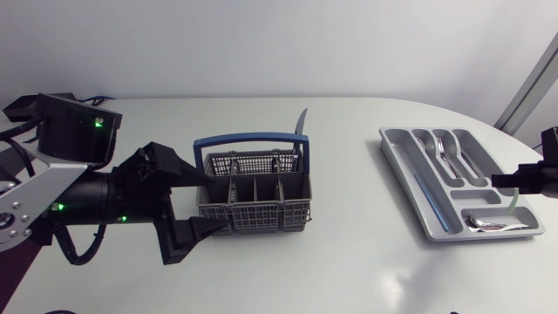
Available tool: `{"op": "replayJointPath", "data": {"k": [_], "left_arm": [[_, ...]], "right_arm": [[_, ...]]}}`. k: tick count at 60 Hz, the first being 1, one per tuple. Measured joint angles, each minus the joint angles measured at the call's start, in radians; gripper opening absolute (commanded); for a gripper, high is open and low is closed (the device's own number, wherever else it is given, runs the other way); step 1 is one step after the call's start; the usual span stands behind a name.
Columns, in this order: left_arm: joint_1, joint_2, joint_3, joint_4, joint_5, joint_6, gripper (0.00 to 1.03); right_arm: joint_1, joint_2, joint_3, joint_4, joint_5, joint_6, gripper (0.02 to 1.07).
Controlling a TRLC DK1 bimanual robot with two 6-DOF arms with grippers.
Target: Sort the cutlery from the basket into the organizer compartments.
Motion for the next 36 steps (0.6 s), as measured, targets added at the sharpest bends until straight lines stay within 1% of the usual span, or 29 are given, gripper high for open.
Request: {"op": "replayJointPath", "data": {"k": [13, 22, 33, 35, 36], "left_arm": [[-0.008, 0.000, 0.010, -0.007, -0.007, 0.000, 0.98], [-0.014, 0.000, 0.011, -0.007, -0.007, -0.011, 0.98], [-0.015, 0.000, 0.011, -0.014, -0.007, -0.011, 0.98], [-0.015, 0.000, 0.011, -0.014, -0.007, -0.011, 0.98], [-0.015, 0.000, 0.011, -0.014, -0.007, -0.011, 0.98]], "right_arm": [[-0.021, 0.103, -0.063, 0.146, 0.114, -0.079, 0.07], [-0.021, 0.169, -0.085, 0.229, 0.150, -0.101, 0.07], [-0.022, 0.275, -0.093, 0.378, 0.194, -0.113, 0.08], [-0.022, 0.290, -0.098, 0.393, 0.199, -0.116, 0.09], [-0.022, 0.297, -0.101, 0.400, 0.201, -0.116, 0.11]]}}
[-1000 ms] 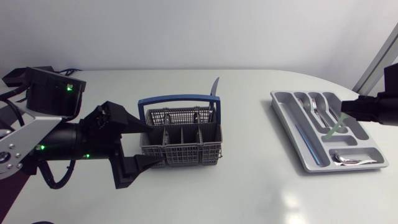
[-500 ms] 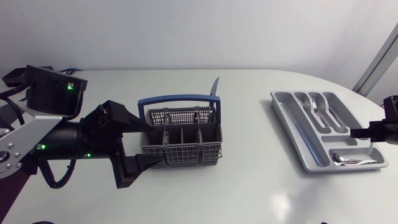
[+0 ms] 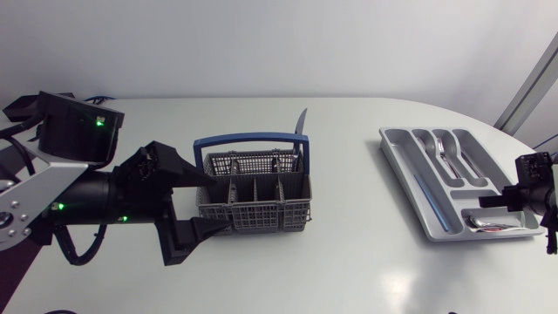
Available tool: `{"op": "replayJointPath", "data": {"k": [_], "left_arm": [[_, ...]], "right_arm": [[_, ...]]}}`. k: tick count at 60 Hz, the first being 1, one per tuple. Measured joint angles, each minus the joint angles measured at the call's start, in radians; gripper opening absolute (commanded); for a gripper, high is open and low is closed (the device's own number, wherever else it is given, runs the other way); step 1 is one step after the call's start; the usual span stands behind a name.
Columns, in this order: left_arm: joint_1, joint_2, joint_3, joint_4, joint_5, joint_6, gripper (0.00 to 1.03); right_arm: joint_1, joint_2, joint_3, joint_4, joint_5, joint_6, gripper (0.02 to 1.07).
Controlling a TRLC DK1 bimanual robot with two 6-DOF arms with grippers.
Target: Sort the cutlery from the basket into the organizer compartments.
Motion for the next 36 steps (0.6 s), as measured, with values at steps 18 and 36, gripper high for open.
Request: {"op": "replayJointPath", "data": {"k": [18, 36], "left_arm": [[0.000, 0.000, 0.002, -0.011, 0.000, 0.000, 0.98], [0.001, -0.006, 0.005, -0.024, -0.001, 0.000, 0.98]], "right_arm": [[0.014, 0.033, -0.061, 0.043, 0.012, -0.011, 0.41], [0.048, -0.036, -0.090, 0.013, 0.027, -0.011, 0.71]]}}
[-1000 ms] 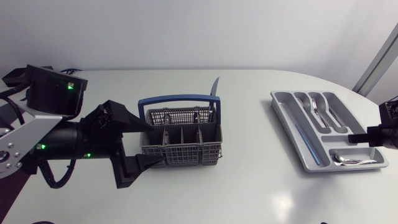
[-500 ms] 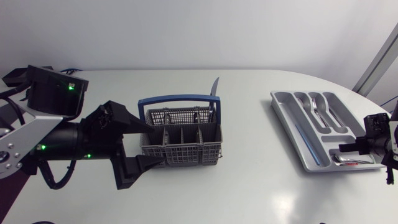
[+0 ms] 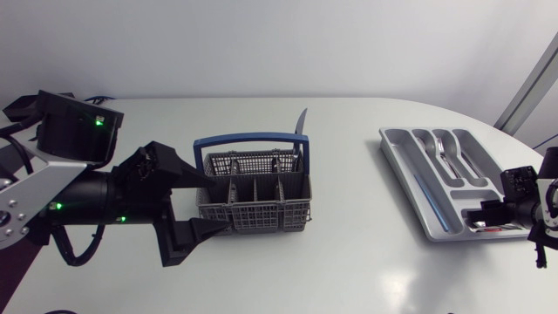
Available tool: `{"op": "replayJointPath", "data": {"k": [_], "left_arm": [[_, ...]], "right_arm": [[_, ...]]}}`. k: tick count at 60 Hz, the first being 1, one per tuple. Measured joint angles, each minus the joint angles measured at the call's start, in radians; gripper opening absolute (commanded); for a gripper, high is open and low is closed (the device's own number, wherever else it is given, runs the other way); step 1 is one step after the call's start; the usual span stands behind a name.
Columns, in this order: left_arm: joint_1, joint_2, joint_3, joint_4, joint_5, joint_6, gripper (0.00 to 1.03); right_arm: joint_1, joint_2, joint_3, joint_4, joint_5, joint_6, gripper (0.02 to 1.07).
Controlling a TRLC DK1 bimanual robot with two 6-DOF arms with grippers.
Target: Sort the cutlery from the basket into the organizer compartments.
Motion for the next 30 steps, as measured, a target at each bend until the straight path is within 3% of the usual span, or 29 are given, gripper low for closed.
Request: {"op": "replayJointPath", "data": {"k": [11, 21, 30], "left_arm": [[0.021, -0.035, 0.000, -0.023, 0.000, 0.001, 0.98], [0.032, -0.056, 0.000, -0.029, 0.000, 0.001, 0.98], [0.066, -0.064, -0.001, -0.047, -0.020, 0.017, 0.98]], "right_arm": [[0.048, -0.167, 0.000, -0.097, 0.007, 0.000, 0.81], [0.098, -0.222, 0.000, -0.154, 0.021, 0.002, 0.84], [0.217, -0.317, 0.002, -0.241, 0.025, 0.037, 0.88]]}}
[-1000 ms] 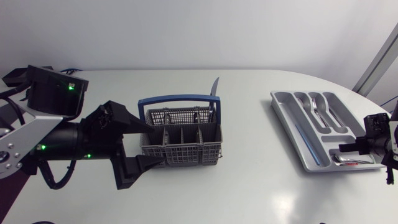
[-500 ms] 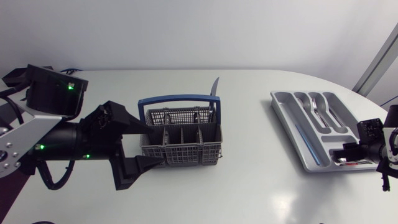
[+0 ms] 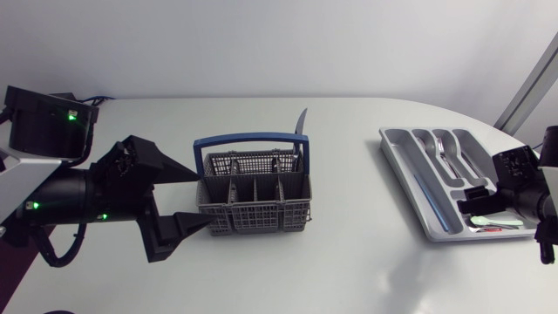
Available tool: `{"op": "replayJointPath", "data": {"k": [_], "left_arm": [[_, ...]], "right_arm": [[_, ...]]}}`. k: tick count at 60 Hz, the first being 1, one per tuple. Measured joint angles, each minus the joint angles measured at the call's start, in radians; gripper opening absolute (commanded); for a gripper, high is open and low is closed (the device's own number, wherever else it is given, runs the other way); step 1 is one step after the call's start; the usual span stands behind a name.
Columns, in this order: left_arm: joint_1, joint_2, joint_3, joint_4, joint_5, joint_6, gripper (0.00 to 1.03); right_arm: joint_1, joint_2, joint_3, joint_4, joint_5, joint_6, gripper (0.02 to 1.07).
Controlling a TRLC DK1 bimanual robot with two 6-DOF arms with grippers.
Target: Sort the cutlery from the basket into the organizer compartments.
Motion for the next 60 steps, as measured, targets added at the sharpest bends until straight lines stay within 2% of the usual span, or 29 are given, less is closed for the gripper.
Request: {"op": "replayJointPath", "data": {"k": [11, 29, 39, 43, 45, 46, 48, 50, 56, 58, 60], "left_arm": [[0.035, -0.015, -0.024, -0.014, -0.003, 0.031, 0.98], [0.088, -0.021, -0.080, -0.016, -0.006, 0.065, 0.96], [0.092, -0.015, -0.098, -0.013, -0.006, 0.079, 0.83], [0.092, 0.004, -0.100, -0.010, -0.006, 0.079, 0.72], [0.092, 0.019, -0.100, -0.008, -0.006, 0.079, 0.64], [0.092, 0.027, -0.100, -0.007, -0.006, 0.079, 0.58], [0.092, 0.045, -0.101, -0.002, -0.006, 0.079, 0.54], [0.092, 0.051, -0.103, 0.004, -0.006, 0.079, 0.47], [0.092, 0.056, -0.118, 0.038, -0.007, 0.079, 0.25], [0.092, 0.056, -0.122, 0.048, -0.006, 0.079, 0.20], [0.092, 0.057, -0.127, 0.063, -0.006, 0.079, 0.20]], "right_arm": [[0.190, -0.047, 0.060, -0.105, 0.004, 0.098, 0.88], [0.466, 0.010, 0.155, -0.129, -0.036, 0.263, 0.88], [0.523, 0.107, 0.230, -0.129, -0.117, 0.332, 0.87], [0.539, 0.139, 0.254, -0.128, -0.152, 0.354, 0.77], [0.544, 0.157, 0.266, -0.124, -0.175, 0.365, 0.69], [0.547, 0.170, 0.275, -0.117, -0.193, 0.370, 0.62], [0.548, 0.193, 0.291, -0.112, -0.223, 0.384, 0.58], [0.548, 0.208, 0.303, -0.108, -0.241, 0.393, 0.50], [0.550, 0.257, 0.338, -0.094, -0.283, 0.424, 0.38], [0.555, 0.272, 0.348, -0.087, -0.294, 0.434, 0.32], [0.561, 0.286, 0.359, -0.083, -0.299, 0.438, 0.26]]}}
